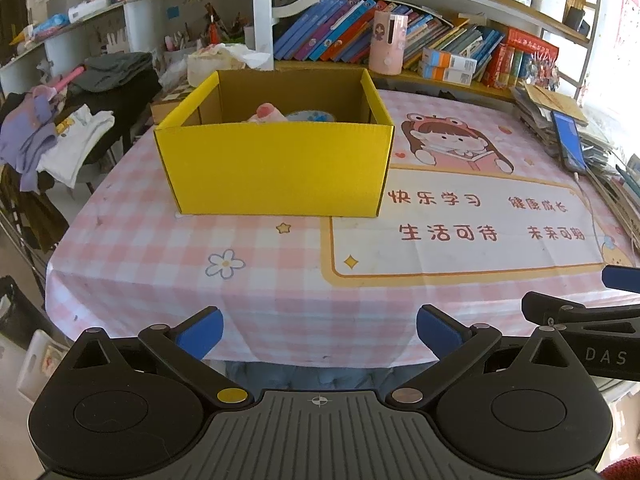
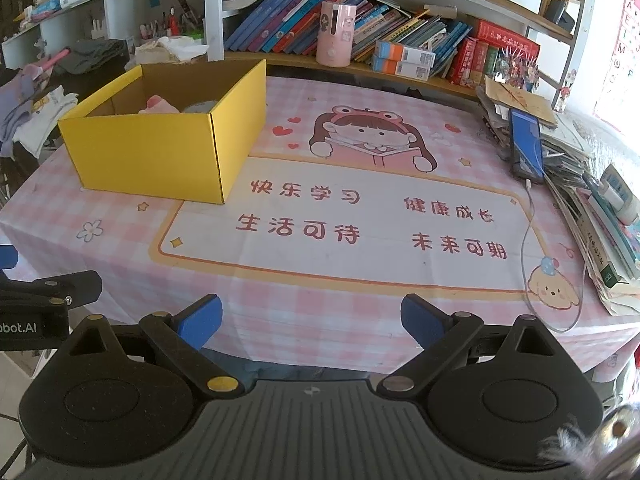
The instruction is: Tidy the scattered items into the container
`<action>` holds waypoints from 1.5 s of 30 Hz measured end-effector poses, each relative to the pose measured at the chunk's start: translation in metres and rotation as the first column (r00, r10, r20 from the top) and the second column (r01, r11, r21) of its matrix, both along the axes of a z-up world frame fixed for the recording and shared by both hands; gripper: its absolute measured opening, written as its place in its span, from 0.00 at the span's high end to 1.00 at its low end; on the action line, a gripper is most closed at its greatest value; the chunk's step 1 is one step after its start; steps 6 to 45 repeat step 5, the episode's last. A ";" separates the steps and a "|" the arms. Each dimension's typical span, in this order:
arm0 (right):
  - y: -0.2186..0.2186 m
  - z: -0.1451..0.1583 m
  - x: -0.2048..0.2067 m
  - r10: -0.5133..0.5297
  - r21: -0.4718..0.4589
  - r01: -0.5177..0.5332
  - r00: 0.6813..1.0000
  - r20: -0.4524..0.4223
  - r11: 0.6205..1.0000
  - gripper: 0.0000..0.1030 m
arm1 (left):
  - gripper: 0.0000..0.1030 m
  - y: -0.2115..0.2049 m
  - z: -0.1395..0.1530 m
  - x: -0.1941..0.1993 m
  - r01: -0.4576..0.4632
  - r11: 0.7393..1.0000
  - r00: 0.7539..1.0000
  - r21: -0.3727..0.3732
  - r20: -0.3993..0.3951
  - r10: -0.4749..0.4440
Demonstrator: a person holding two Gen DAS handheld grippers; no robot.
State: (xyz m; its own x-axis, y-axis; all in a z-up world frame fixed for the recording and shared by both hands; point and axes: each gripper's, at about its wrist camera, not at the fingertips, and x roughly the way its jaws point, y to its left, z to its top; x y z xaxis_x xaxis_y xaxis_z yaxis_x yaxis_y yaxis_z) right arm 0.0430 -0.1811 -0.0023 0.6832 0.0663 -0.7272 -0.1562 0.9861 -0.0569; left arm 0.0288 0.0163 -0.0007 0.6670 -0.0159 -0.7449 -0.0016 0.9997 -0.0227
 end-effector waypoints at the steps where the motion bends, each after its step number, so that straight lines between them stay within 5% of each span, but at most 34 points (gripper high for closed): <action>1: -0.001 -0.001 0.001 0.000 0.001 0.000 1.000 -0.003 1.000 0.06 | 0.00 -0.001 -0.001 0.001 -0.002 1.000 1.000 0.001 -0.003 0.002; 45: -0.002 -0.003 0.005 0.003 0.003 -0.003 1.000 -0.017 1.000 0.06 | 0.00 -0.001 -0.002 0.004 -0.003 1.000 1.000 0.001 -0.007 0.003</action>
